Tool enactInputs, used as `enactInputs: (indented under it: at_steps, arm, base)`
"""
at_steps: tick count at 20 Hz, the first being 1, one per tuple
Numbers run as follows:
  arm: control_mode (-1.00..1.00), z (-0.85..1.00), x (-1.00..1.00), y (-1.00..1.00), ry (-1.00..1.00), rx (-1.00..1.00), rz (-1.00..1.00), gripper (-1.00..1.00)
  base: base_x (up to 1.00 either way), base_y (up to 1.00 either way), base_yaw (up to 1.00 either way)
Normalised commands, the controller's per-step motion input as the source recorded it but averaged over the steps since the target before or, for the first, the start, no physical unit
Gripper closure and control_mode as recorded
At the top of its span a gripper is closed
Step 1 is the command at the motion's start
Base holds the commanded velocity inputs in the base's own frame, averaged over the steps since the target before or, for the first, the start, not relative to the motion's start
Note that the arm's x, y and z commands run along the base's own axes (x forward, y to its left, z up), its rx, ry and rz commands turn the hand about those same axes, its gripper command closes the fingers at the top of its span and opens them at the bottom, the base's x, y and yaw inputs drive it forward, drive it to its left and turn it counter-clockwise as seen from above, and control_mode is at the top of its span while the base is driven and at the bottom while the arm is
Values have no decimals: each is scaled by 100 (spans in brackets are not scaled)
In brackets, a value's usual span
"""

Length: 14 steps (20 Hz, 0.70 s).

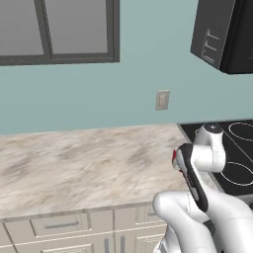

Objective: Four empty soda cans are scattered around the kitchen. Gather all the cans and cluster them next to the stove for recycling.

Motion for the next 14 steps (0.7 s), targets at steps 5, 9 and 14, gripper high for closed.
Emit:
enactInputs:
  at_steps: [5,9,14]
  arm:
    - [-100,-19,19,-5,0,0,0,100]
    - [-100,-9,17,-11,0,0,0,100]
    - [-100,-6,15,-12,0,0,0,100]
  base:
    - [0,0,0]
    - [0,0,0]
    - [0,0,0]
